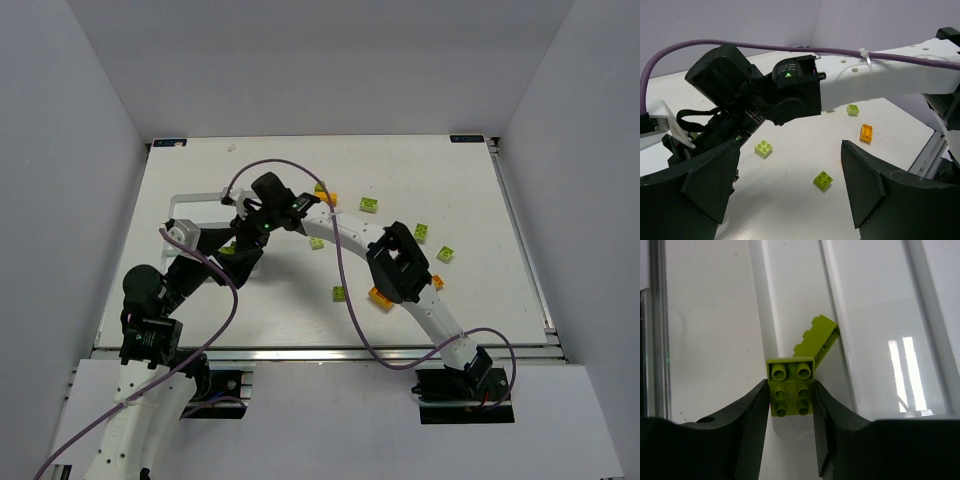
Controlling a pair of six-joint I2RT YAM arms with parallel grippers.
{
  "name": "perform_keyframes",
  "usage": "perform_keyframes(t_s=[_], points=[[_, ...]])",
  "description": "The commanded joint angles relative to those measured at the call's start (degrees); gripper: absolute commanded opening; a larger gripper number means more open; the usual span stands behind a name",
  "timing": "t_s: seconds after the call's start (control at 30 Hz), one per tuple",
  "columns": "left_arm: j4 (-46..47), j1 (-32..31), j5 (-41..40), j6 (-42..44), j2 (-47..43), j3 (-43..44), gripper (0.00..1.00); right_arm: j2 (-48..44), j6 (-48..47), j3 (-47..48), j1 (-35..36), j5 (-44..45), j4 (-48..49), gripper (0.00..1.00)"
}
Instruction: Sort the legos into containers by color
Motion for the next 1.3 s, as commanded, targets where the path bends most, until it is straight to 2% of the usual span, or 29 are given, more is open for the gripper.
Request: perform_keyframes(t_s=[0.0, 0.03, 0.07, 0.1, 0.23, 0.33, 0.4, 0.43, 0.47, 0.5, 0.53, 0.57, 0.6, 0.67, 0.73, 0.77, 0.8, 0.83, 0.87, 0.9, 0.93, 0.97, 1.0, 1.03, 1.1, 1.13, 1.17, 1.2, 1.27], points=[[0.8, 0.3, 1.2, 0.3, 0.4, -0.2, 0.92, -0.2, -0.5, 1.3, -0.5, 3.8, 2.0, 0.42], [0.8, 0.3, 1.3, 0.4, 0.5, -0.2, 0.91, -0.4, -1.0, 1.3, -0.3, 3.8, 1.5, 0.48], [0.8, 0.3, 1.4, 0.4, 0.8, -0.2, 0.92, -0.6, -1.6, 0.7, -0.4, 3.6, 1.1, 0.58], [0.7, 0.3, 1.3, 0.4, 1.0, -0.1, 0.92, -1.3, -1.9, 0.4, -0.5, 3.0, 0.8, 0.61], [0.6, 0.3, 1.4, 0.2, 1.6, 0.1, 0.92, -4.4, -2.2, -2.1, -0.6, 1.9, 0.5, 0.66], [0.6, 0.3, 1.6, -0.1, 2.0, 0.0, 0.88, -8.1, -2.9, -4.8, -1.0, 1.9, 0.0, 0.64], [0.7, 0.3, 2.0, -0.7, 2.6, -0.2, 0.79, -12.9, -3.4, -8.9, -1.6, 3.5, -1.7, 0.51], [0.8, 0.3, 2.6, -1.3, 3.1, -0.2, 0.58, -15.2, -3.5, -11.6, -3.0, 4.7, -1.9, 0.41], [2.9, 0.3, 4.5, -1.6, 3.8, -0.2, 0.44, -17.9, -3.4, -14.8, -3.7, 9.0, -1.0, 0.04], [3.3, 0.3, 5.6, -2.4, 5.5, -0.2, 0.31, -23.7, -0.6, -22.6, -4.3, 12.5, -0.1, 0.00], [3.7, 0.3, 6.4, -2.9, 6.8, -0.1, 0.16, -26.9, 1.8, -26.7, -7.4, 15.6, 1.3, 0.00], [4.6, 0.3, 8.3, -3.7, 8.3, 0.2, 0.12, -32.9, 3.9, -30.7, -8.8, 19.0, 2.9, 0.00], [4.9, 0.3, 9.3, -5.1, 10.2, 0.4, 0.12, -35.4, 5.6, -34.3, -10.4, 18.4, 3.2, 0.00], [5.3, -0.9, 10.9, -6.5, 16.2, 1.5, 0.14, -42.4, 7.3, -43.0, -17.2, 14.2, 1.7, 0.00], [4.7, -1.6, 11.7, -8.7, 22.5, 2.4, 0.29, -46.8, 6.3, -49.9, -21.9, 10.6, 0.5, 0.00], [5.2, -3.3, 12.2, -9.8, 24.6, 2.5, 0.46, -51.0, 3.7, -51.6, -23.4, 8.0, 0.0, 0.28], [4.3, -4.2, 10.8, -10.8, 26.2, 3.4, 0.54, -53.0, 2.6, -53.4, -27.2, 6.6, -1.2, 0.44], [3.5, -5.4, 9.6, -11.3, 29.3, 3.7, 0.60, -55.1, 0.9, -56.6, -28.5, 5.6, -1.4, 0.72], [2.1, -8.6, 8.3, -11.7, 30.6, 4.0, 0.68, -58.5, 0.5, -58.1, -29.7, 4.1, -1.6, 0.82], [1.6, -10.5, 4.3, -12.7, 32.2, 4.8, 0.71, -60.2, 0.5, -59.4, -32.7, 3.0, -1.5, 0.87], [-1.6, -12.6, 2.2, -13.1, 35.4, 5.3, 0.72, -62.6, 0.8, -62.3, -33.8, -0.2, -0.9, 0.89], [-2.9, -17.1, -0.2, -13.5, 37.0, 5.9, 0.73, -63.8, 1.6, -63.9, -35.9, -1.6, -0.5, 0.89], [-4.4, -19.5, -6.2, -14.5, 38.9, 7.3, 0.75, -64.7, 2.6, -65.8, -38.0, -4.1, 2.8, 0.86], [-6.9, -21.7, -8.8, -14.8, 40.9, 8.1, 0.77, -66.1, 2.1, -66.9, -38.9, -5.8, 2.9, 0.73], [-9.9, -28.3, -15.6, -16.8, 46.1, 10.1, 0.80, -66.9, 1.1, -65.3, -42.2, -5.3, -0.2, 0.55], [-12.3, -30.4, -21.8, -17.5, 47.8, 12.4, 0.80, -67.6, 1.2, -65.1, -43.1, -5.9, 0.0, 0.33], [-13.4, -32.2, -24.5, -19.2, 51.4, 13.6, 0.80, -68.1, 1.7, -65.9, -44.2, -6.2, 0.4, 0.26], [-14.4, -36.1, -27.4, -20.1, 53.0, 14.9, 0.82, -68.7, 1.9, -66.4, -45.0, -7.0, 1.2, 0.22], [-18.6, -39.5, -37.0, -22.4, 58.8, 20.0, 0.83, -70.2, 1.9, -67.2, -46.4, -6.8, 1.4, 0.22]])
